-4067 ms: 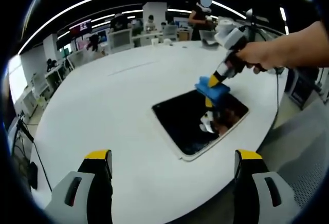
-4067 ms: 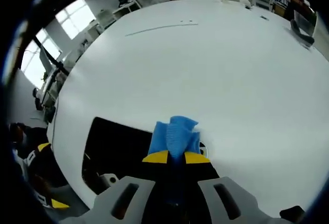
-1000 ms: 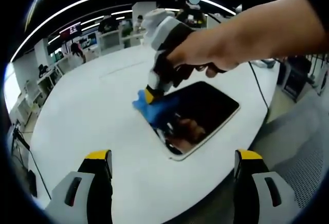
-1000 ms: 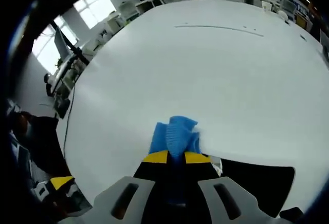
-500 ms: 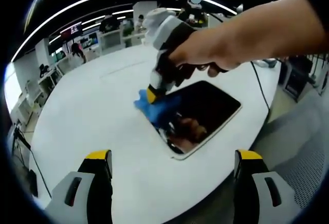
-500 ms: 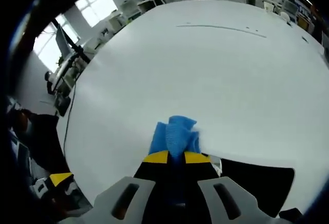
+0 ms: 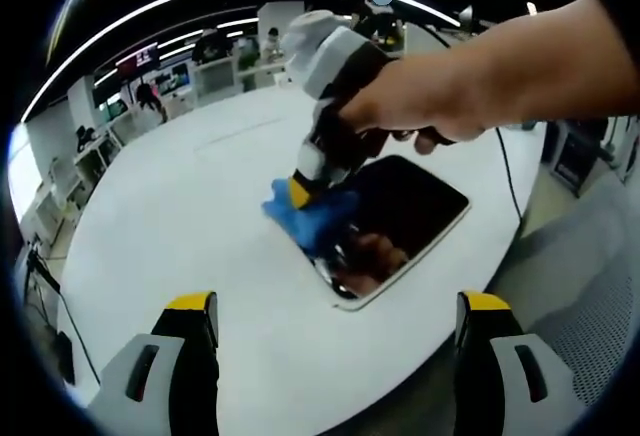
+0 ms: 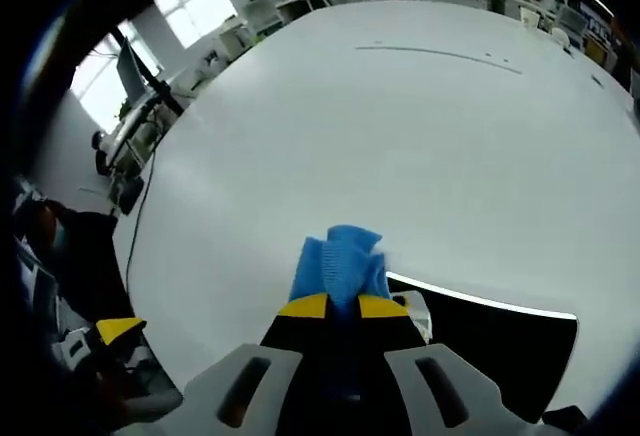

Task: Wipe the mirror surface with the cleaning cloth until all visible marks leave the cleaned area.

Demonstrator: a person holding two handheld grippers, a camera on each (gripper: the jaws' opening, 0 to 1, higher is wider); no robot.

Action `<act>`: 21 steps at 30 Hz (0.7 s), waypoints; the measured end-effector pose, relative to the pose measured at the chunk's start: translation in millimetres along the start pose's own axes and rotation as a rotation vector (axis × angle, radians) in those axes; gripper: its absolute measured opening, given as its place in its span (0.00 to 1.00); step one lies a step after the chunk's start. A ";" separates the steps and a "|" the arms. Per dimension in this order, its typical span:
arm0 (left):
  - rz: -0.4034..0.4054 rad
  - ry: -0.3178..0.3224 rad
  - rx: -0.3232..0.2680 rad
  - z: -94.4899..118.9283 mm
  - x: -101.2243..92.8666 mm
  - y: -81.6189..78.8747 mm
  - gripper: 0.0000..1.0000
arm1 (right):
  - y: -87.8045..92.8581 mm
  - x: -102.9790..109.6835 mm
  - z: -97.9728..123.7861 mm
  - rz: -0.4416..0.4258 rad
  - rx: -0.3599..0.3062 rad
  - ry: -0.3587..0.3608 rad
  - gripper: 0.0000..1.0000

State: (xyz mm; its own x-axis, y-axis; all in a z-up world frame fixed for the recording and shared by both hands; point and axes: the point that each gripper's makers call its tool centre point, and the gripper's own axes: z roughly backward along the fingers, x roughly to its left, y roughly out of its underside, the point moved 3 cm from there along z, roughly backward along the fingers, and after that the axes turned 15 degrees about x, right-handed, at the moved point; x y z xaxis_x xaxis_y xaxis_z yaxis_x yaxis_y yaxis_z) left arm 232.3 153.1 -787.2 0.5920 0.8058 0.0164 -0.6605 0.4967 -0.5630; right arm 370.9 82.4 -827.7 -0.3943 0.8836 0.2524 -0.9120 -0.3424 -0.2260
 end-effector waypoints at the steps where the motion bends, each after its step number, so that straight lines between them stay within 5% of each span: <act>1: 0.000 -0.001 0.000 0.2 0.2 -0.1 1.00 | 0.8 0.5 0.0 -0.002 0.001 -0.003 0.03; 21: -0.004 -0.005 0.007 1.4 0.2 1.0 1.00 | 16.6 12.2 -0.7 0.003 -0.017 -0.013 0.04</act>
State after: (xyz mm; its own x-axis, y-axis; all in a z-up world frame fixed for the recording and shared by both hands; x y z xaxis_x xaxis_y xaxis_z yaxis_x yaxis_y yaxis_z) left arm 231.1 154.2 -786.5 0.5920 0.8056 0.0225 -0.6616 0.5018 -0.5573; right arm 351.0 87.7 -829.1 -0.3988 0.8782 0.2640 -0.9087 -0.3396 -0.2429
